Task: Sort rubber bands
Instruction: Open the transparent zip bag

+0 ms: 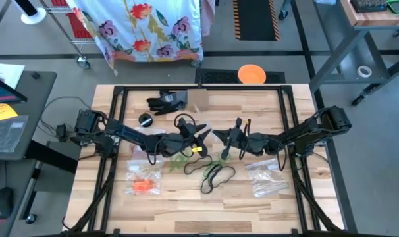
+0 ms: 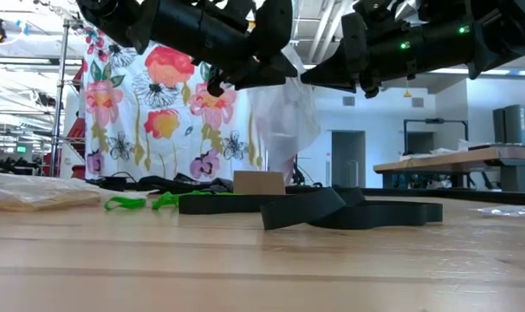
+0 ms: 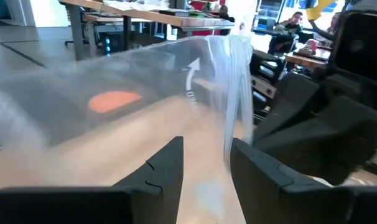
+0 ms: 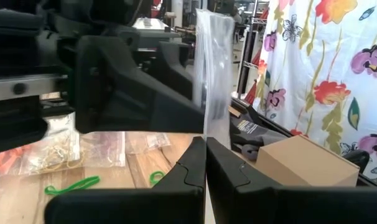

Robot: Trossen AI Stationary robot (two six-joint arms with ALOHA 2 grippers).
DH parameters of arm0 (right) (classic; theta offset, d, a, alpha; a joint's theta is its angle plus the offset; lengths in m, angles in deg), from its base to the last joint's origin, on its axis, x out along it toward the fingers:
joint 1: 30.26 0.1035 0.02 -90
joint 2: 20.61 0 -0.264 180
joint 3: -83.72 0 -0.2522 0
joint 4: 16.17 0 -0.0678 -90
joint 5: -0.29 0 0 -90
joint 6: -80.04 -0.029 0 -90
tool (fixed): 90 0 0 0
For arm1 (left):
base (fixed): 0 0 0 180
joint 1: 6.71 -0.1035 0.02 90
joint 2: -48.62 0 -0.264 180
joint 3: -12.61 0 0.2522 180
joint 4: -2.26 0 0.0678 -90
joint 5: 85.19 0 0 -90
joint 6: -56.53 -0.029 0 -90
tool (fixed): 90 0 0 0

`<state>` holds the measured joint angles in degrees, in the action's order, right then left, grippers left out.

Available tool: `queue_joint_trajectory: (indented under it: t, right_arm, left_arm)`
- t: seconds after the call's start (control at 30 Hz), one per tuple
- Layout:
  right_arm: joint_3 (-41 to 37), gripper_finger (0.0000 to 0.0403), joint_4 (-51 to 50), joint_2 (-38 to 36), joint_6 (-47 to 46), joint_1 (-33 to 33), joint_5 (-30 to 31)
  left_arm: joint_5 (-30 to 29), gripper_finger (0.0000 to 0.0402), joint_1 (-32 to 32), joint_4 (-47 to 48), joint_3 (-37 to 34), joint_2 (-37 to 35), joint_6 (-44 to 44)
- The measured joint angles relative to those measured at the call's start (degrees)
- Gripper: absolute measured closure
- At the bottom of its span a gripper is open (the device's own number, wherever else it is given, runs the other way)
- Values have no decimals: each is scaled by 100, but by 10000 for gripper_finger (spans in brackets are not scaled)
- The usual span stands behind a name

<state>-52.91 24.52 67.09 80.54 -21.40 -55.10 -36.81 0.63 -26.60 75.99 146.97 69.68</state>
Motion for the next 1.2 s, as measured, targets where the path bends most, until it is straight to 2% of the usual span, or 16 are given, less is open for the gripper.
queue_joint_trajectory:
  t: [0.2,0.4,0.6,0.8,1.0,1.2]
  right_arm:
    - [0,403,0,0,-1,0,-2]
    - [0,402,4,0,1,0,-3]
    - [-2,383,52,0,105,2,-4]
    - [-2,330,50,0,504,2,12]
    - [-2,282,38,0,930,13,666]
    - [-2,252,21,0,1124,15,732]
  left_arm:
    - [-116,291,3,57,2,1,0]
    - [136,390,8,126,2,2,-31]
    - [399,399,6,140,4,0,95]
    - [436,400,-10,300,4,1,440]
    - [854,401,-35,377,53,1,810]
    - [1164,401,-31,1415,549,1,1018]
